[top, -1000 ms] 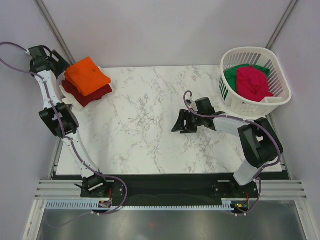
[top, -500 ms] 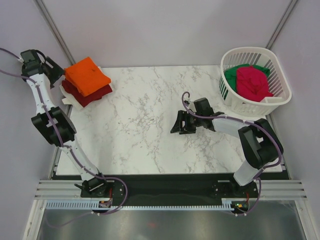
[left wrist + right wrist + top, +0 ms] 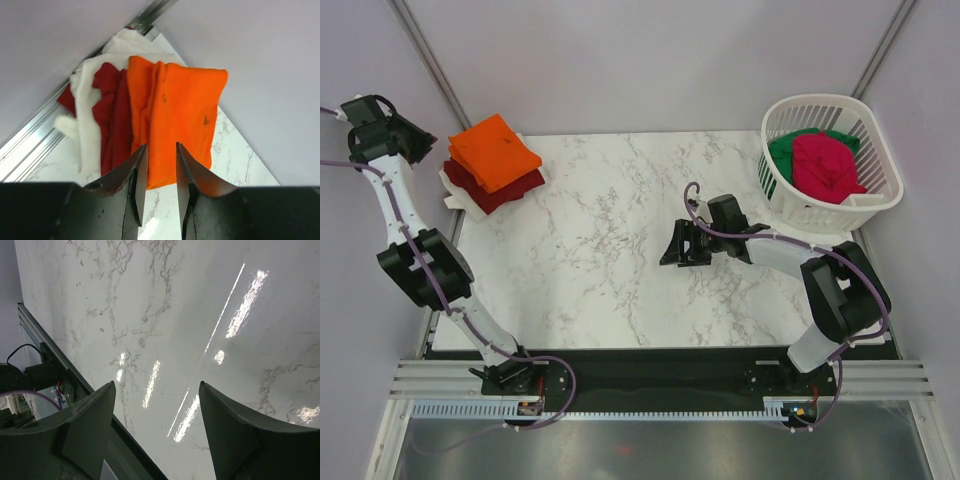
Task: Fold and stack the t-shirts
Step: Neatly place the folded tshirt to the corner
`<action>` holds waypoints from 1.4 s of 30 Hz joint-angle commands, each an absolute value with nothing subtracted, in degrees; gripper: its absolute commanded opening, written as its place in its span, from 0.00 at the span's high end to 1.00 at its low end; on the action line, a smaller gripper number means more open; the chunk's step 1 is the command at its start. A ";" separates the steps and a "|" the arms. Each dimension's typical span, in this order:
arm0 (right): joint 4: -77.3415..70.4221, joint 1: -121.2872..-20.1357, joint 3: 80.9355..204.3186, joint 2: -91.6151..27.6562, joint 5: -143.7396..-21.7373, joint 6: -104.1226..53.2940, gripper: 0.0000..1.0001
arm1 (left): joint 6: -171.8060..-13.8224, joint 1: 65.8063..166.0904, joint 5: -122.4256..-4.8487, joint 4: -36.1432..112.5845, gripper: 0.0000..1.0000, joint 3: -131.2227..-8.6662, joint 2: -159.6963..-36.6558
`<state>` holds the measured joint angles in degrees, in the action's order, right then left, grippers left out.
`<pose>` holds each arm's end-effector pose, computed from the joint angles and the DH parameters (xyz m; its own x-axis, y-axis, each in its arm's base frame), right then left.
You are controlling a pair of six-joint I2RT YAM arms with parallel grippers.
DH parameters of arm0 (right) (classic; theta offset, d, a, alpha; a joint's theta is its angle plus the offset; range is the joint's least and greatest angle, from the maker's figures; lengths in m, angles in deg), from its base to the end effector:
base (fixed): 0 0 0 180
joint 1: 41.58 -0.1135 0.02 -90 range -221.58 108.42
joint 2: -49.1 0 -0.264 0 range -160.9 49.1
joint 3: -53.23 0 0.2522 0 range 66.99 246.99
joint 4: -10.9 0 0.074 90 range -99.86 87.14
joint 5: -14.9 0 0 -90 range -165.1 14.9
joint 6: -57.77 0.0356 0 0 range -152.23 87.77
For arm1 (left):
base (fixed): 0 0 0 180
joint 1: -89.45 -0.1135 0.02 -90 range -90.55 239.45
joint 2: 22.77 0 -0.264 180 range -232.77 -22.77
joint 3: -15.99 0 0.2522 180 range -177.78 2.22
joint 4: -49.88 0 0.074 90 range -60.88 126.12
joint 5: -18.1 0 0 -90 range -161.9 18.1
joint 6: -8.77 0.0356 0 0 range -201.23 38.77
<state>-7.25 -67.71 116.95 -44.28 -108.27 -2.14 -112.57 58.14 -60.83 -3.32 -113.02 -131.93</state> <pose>0.2827 0.1604 0.1753 -0.9258 0.0133 -0.3778 -0.2709 0.6738 0.6875 0.3751 0.2201 0.3886 -0.2072 -0.7235 -0.6585 -0.5628 0.6387 -0.5246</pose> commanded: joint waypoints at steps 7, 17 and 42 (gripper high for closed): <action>-6.82 -67.95 118.94 -43.27 -108.06 -4.02 0.24 | -114.63 64.40 -52.93 3.95 0.64 -125.02 -147.64; -6.82 -67.95 119.55 -45.91 -108.06 -4.02 0.24 | -112.70 63.09 -56.41 4.74 0.64 -124.69 -153.73; -8.14 -68.48 121.05 -47.49 -107.97 -4.10 0.24 | -117.43 49.29 -72.16 3.51 0.15 -110.29 -135.56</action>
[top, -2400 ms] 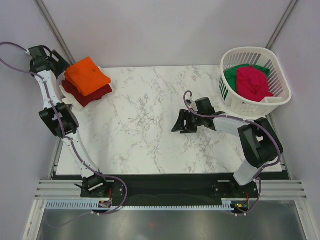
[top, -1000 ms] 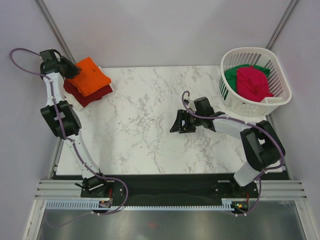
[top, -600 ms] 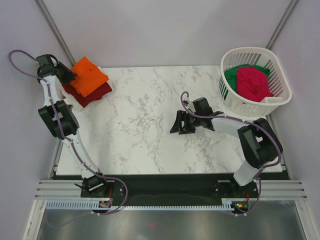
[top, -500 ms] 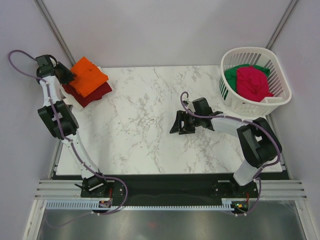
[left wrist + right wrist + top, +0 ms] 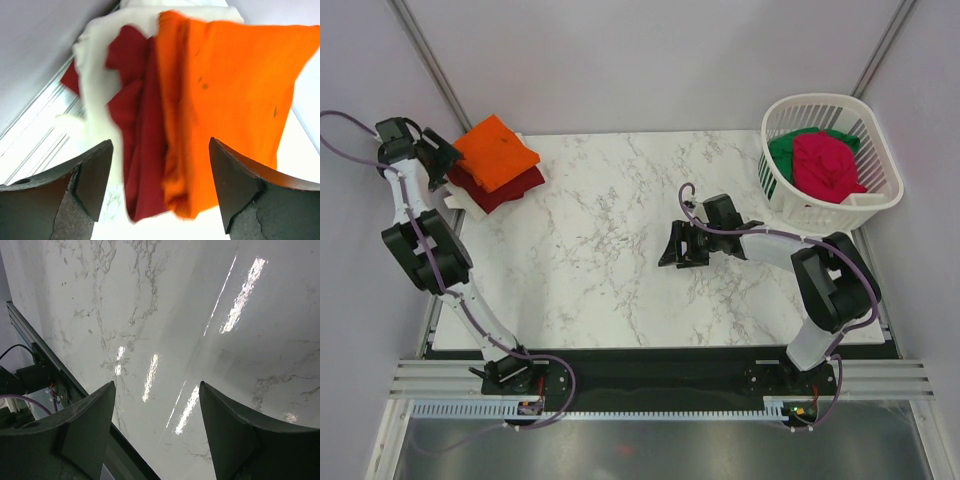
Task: Fold and stack the t-shirts
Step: Neatly place the folded tshirt to the corner
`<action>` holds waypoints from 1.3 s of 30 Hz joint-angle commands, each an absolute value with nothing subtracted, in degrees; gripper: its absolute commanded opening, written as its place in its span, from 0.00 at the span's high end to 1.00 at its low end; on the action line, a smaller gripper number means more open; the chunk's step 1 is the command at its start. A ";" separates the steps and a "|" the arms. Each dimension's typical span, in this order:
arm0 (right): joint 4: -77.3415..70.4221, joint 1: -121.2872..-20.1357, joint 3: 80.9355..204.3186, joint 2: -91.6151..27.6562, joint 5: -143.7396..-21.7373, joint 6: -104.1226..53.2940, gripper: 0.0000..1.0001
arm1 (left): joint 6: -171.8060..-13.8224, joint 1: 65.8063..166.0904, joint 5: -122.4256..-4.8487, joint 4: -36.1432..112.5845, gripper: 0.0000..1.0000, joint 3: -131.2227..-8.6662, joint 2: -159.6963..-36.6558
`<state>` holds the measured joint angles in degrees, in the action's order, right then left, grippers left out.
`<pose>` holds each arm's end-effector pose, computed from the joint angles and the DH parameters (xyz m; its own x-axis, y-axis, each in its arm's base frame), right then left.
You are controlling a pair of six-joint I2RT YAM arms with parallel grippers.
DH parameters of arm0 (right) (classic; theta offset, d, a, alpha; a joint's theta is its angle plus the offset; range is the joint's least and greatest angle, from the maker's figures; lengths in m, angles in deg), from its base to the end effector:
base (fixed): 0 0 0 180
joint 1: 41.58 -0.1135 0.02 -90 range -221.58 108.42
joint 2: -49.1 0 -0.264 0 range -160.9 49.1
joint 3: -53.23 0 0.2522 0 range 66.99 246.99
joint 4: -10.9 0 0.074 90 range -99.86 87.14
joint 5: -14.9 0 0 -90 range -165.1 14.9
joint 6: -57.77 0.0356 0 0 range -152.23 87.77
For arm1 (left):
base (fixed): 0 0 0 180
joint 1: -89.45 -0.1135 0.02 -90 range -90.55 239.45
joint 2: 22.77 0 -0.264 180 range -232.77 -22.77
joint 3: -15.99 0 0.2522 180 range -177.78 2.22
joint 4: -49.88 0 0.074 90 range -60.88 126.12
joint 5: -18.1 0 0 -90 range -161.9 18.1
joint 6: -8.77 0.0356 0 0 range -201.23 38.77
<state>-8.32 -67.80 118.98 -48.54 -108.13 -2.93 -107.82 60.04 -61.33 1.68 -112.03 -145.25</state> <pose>0.2914 0.1652 0.1611 -0.9405 -0.0058 -0.3399 -0.2490 0.6923 0.6772 0.4326 0.2364 0.2867 -0.3644 -0.7105 -0.6020 -0.5908 0.6761 -0.4403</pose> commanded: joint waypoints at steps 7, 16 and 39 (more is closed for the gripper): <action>-8.40 -70.23 120.78 -45.12 -107.53 -4.45 0.23 | -120.78 48.84 -66.45 3.68 0.12 -103.61 -120.09; -9.28 -71.99 121.13 -40.20 -105.95 -5.33 0.23 | -121.84 50.51 -60.05 8.95 0.00 -78.75 -94.42; -0.05 -80.96 117.10 -17.79 -97.96 -3.58 0.11 | -92.10 104.31 -81.62 8.67 0.00 -68.55 -81.41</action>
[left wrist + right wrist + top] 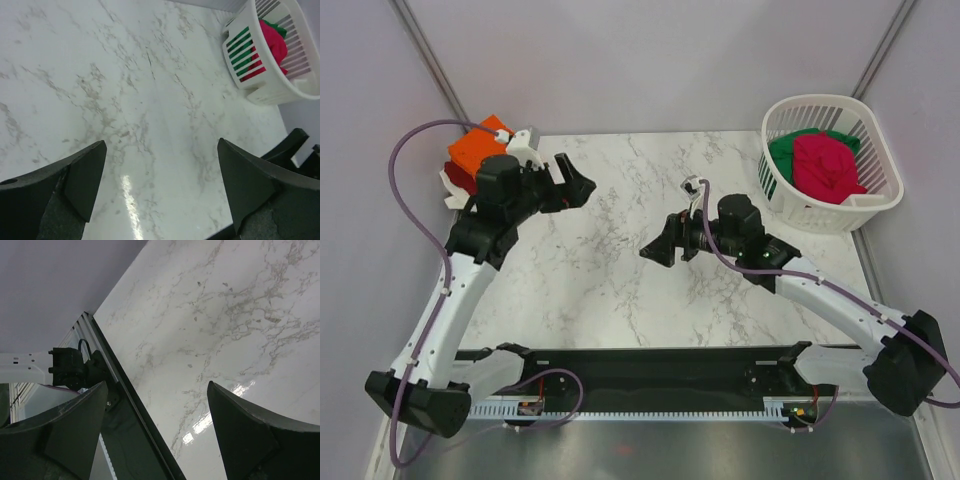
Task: Fold and stack the t-shirts
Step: Neatly place the folded tshirt to the corner
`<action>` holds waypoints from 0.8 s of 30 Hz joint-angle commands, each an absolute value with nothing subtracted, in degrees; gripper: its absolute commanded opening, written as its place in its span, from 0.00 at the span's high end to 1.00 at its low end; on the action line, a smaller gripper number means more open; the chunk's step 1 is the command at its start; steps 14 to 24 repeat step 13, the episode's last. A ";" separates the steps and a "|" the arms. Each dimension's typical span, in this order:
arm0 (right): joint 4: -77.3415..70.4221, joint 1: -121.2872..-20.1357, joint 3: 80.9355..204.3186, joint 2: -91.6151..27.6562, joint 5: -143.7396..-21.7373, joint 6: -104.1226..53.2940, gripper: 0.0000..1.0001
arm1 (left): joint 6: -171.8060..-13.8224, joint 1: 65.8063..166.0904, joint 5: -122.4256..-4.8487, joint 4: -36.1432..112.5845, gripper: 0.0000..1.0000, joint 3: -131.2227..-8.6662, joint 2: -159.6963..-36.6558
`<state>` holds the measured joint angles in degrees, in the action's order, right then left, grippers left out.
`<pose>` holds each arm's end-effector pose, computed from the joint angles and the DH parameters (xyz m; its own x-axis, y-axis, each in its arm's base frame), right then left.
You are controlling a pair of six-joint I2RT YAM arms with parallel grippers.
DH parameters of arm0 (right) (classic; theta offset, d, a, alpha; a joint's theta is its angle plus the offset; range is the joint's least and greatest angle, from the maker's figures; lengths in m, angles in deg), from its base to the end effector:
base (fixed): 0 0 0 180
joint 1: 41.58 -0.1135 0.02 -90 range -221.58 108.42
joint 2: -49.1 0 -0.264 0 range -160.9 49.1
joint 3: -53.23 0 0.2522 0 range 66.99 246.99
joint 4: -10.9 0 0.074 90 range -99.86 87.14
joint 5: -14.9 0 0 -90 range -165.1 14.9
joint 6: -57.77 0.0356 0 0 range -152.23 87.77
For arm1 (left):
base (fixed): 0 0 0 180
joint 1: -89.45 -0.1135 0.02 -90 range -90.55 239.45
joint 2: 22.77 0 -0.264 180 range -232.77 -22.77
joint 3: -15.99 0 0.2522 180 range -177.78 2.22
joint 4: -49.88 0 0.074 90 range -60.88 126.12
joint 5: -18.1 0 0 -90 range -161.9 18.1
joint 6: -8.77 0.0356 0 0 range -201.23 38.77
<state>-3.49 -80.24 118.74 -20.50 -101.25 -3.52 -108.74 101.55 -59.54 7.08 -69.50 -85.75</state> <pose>0.2089 0.1872 0.3094 -0.6433 0.0376 -0.7647 -0.6592 0.4809 0.5781 0.2283 -0.0567 0.4075 -0.4860 -0.3573 -0.7976 0.1991 0.8434 -0.4991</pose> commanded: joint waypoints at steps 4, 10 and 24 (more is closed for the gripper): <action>0.39 -81.22 115.95 -16.12 -96.28 -3.40 0.08 | -99.88 101.15 -79.45 14.32 0.00 -59.74 -77.26; 0.48 -81.75 116.47 -14.01 -95.76 -5.24 0.06 | -97.58 100.70 -77.77 9.74 0.17 -65.02 -85.09; -1.28 -81.93 118.14 -13.92 -93.91 -7.00 0.04 | -96.80 100.70 -80.76 10.71 0.17 -63.52 -83.33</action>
